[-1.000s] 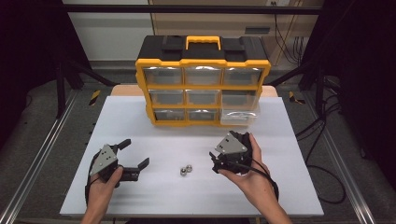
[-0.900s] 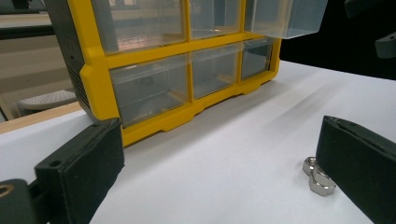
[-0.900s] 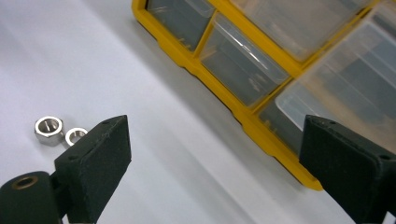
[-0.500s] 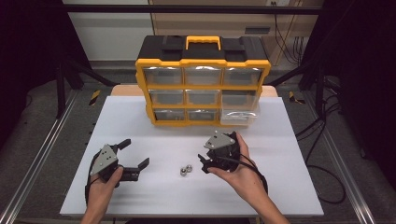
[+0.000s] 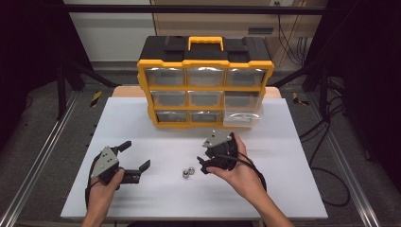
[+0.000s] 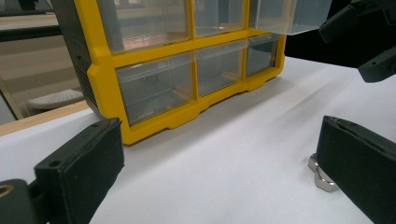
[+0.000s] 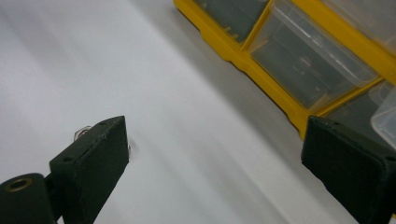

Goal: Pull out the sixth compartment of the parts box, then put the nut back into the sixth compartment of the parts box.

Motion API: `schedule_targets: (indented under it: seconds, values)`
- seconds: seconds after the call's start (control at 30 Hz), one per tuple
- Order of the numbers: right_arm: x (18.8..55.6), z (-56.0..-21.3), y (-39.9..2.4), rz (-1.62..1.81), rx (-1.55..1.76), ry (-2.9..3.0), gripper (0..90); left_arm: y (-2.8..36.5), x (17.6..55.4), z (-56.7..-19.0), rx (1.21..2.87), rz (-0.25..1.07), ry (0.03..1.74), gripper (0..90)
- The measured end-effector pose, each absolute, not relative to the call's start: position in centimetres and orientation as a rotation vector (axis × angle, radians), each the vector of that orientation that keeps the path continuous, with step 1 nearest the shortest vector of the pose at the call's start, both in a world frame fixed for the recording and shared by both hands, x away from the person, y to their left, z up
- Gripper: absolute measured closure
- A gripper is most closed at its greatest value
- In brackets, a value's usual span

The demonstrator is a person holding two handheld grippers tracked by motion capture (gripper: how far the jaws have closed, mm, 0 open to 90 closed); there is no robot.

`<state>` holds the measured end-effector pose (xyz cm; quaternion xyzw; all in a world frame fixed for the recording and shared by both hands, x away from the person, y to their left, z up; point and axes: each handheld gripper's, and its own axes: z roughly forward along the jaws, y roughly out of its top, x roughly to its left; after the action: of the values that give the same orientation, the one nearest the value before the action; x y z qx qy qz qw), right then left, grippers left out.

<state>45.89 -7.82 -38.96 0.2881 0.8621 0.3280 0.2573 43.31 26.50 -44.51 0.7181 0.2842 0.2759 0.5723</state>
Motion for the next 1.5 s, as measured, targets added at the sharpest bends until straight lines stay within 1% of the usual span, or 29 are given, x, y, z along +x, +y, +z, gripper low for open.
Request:
schedule_targets:
  seconds: [0.37, 0.47, 1.13, 1.5]
  values:
    - [46.3, -39.4, -6.7, 0.871, 0.758, 2.416, 8.5, 26.5, 43.3, -44.5, 1.68, 0.647, 0.666, 1.0]
    - [46.4, -39.5, -6.3, 0.86, 0.75, 2.448, 9.9, 26.6, 43.3, -44.5, 1.678, 0.646, 0.666, 1.0]
    - [46.9, -41.5, -3.7, 0.843, 0.721, 2.63, 8.9, 26.7, 43.3, -44.4, 1.673, 0.646, 0.671, 1.0]
    - [46.5, -42.5, -2.9, 0.804, 0.722, 2.681, 12.4, 26.7, 43.4, -44.5, 1.674, 0.646, 0.673, 1.0]
